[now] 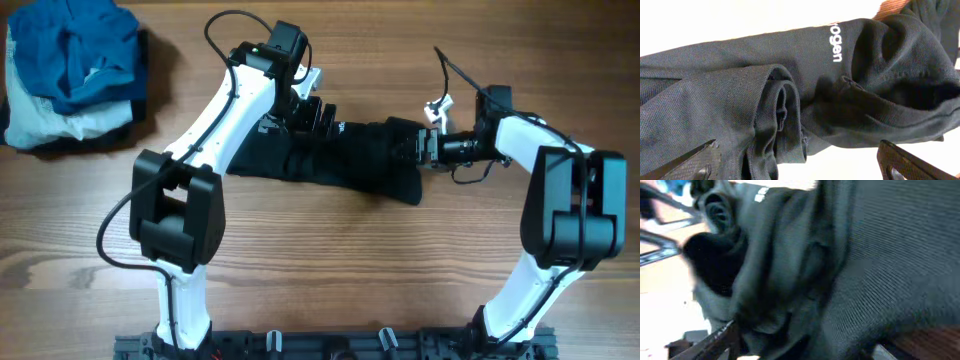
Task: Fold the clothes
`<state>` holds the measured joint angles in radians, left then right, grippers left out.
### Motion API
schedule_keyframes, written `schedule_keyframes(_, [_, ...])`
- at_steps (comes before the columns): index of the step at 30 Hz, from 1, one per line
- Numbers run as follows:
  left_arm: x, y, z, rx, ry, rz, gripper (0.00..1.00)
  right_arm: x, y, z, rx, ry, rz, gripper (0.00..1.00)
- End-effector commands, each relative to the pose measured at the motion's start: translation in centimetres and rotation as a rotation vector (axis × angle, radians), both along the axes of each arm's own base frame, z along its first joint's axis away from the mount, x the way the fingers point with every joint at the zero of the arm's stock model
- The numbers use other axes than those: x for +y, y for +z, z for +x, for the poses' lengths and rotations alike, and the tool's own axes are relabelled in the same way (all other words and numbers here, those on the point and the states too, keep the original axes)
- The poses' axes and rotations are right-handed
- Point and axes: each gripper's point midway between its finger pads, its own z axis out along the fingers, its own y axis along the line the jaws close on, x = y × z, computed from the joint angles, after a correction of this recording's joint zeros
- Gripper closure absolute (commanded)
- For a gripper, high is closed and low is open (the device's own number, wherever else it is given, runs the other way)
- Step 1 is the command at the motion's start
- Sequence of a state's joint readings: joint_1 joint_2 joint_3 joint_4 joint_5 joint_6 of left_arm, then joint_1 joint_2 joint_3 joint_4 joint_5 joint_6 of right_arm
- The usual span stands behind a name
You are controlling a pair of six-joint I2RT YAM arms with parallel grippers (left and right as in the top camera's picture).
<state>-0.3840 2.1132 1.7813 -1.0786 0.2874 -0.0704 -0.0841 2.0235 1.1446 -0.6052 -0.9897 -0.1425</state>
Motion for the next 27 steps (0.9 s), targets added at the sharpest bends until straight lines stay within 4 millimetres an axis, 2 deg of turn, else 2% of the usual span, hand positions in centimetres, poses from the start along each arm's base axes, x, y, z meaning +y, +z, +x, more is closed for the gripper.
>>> schedule_keyframes(1, [-0.4,-0.2,-0.1,0.017,0.011,-0.016,0.0,1.3,1.1,-0.3,-0.03,0.034,0.115,0.57])
schedule_keyframes(3, [-0.4,-0.2,-0.1,0.016,0.011,-0.016,0.0,1.3,1.1,-0.3,-0.023,0.03,0.115,0.76])
schedule_keyframes(5, [-0.4,-0.2,-0.1,0.016,0.011,-0.016,0.0,1.1,0.8,-0.2,-0.005,0.017,0.1,0.89])
schedule_keyframes(7, [-0.4,-0.2,0.0,0.014,0.012,-0.017,0.0,0.7,0.4,-0.1,0.017,-0.003,0.065,0.95])
schedule_keyframes(10, [-0.1,-0.2,0.3,0.009,0.019,-0.019,0.03,-0.5,0.9,0.7,0.024,-0.052,0.048,0.96])
schedule_keyframes(14, [0.7,0.6,0.8,-0.008,0.041,-0.026,0.02,-3.2,4.0,1.6,-0.043,-0.122,0.026,0.96])
schedule_keyframes(17, [1.4,1.8,1.3,-0.035,0.059,-0.036,0.01,-5.7,6.6,1.5,-0.085,-0.186,-0.013,0.96])
schedule_keyframes(19, [2.0,2.9,1.6,-0.059,0.074,-0.045,0.0,-6.5,7.9,1.1,-0.111,-0.197,-0.022,0.96])
schedule_keyframes(22, [3.2,4.7,2.1,-0.099,0.101,-0.058,0.0,-6.1,8.5,0.4,-0.11,-0.181,-0.023,0.96])
schedule_keyframes(27, [6.4,8.5,2.7,-0.178,0.173,-0.079,0.0,-3.6,8.8,0.0,-0.103,-0.119,-0.018,0.96])
